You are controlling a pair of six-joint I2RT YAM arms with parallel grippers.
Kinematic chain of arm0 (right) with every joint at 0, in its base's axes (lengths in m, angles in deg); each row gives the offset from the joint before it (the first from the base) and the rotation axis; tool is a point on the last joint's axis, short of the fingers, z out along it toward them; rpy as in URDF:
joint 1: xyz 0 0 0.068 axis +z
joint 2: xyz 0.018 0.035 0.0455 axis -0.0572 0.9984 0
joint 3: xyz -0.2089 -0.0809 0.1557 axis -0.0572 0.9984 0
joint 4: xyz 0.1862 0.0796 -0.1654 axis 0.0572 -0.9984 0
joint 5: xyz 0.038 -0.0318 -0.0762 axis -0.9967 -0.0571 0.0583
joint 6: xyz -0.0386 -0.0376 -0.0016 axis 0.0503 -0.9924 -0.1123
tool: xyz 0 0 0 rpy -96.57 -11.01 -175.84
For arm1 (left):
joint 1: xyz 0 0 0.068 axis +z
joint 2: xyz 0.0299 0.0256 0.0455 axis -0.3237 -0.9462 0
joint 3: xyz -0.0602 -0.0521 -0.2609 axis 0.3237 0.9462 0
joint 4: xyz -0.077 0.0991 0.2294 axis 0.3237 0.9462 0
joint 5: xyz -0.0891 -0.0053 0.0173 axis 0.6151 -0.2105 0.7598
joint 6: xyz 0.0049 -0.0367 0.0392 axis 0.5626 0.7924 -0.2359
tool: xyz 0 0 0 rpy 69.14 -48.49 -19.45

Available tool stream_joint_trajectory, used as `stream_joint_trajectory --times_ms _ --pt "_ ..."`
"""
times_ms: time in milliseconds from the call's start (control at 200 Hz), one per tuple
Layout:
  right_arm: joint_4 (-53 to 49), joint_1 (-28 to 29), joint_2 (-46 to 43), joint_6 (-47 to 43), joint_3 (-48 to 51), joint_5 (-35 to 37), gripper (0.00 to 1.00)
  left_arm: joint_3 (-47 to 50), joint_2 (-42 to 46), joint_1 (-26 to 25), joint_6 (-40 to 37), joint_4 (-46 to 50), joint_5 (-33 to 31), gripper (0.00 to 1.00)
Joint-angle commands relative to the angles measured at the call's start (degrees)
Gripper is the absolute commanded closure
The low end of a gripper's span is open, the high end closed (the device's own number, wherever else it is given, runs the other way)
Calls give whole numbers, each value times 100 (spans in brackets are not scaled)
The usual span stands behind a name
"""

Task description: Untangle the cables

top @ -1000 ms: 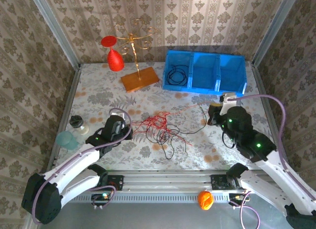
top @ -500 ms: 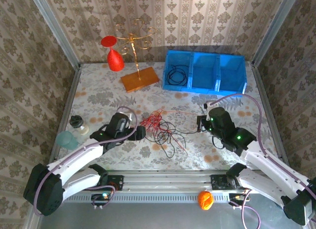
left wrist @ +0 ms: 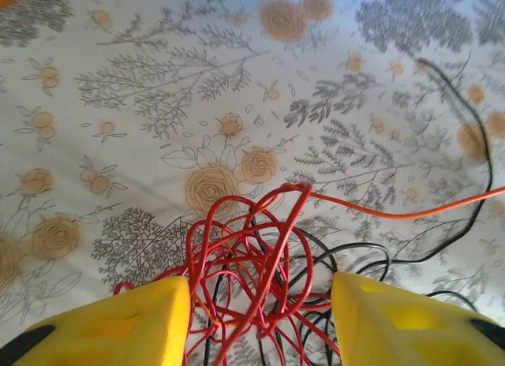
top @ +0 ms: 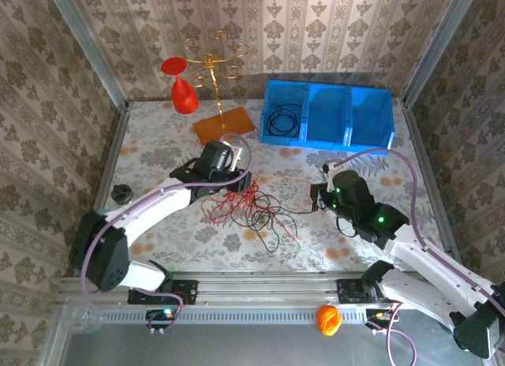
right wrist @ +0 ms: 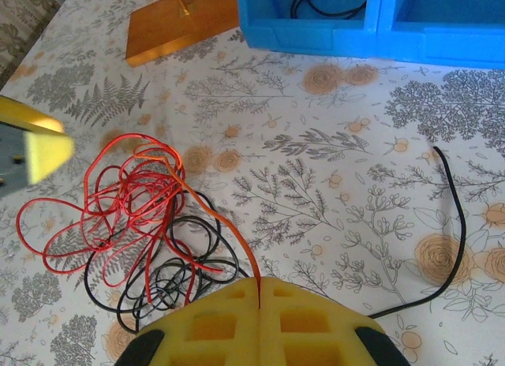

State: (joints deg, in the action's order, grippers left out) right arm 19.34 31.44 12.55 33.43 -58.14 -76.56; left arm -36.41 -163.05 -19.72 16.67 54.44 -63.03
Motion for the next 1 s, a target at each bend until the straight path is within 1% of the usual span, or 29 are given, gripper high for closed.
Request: stream_joint_trajectory --times_ms 0,65,145,200,275,390,515,610,725,805,900,995 --pt "73 35 -129 -46 -245 -31 100 -163 -404 -9 -436 -43 241 55" --pt "50 39 -132 -76 -334 -29 100 -189 -546 -32 -449 -121 309 61" --pt "-12 36 -132 -136 -446 -15 100 -137 -559 -50 -434 -281 114 77" --pt "-69 38 -154 -185 -528 29 100 -121 -488 -59 -456 -339 45 83" --pt "-137 37 -209 -248 -641 107 100 -116 -299 -63 -473 -321 -148 100" --pt "-312 33 -393 -359 -868 356 100 -141 272 -51 -302 -201 -347 100" --pt "-521 -14 -716 -546 -1142 865 100 -209 1037 -35 -139 -110 -280 100" --pt "-588 -128 -956 -650 -1294 1076 100 -296 1503 -15 -53 -28 -150 100" --pt "-613 -291 -1161 -714 -1491 1184 100 -429 1786 -6 -12 138 -60 100" --pt "-586 -381 -1261 -725 -1630 1201 100 -389 1907 3 1 203 -156 100" --pt "-518 -454 -1342 -782 -1832 1220 100 -132 2009 29 95 146 -257 100" --pt "-552 -487 -1382 -881 -2065 1454 100 237 2140 76 191 77 -438 100"
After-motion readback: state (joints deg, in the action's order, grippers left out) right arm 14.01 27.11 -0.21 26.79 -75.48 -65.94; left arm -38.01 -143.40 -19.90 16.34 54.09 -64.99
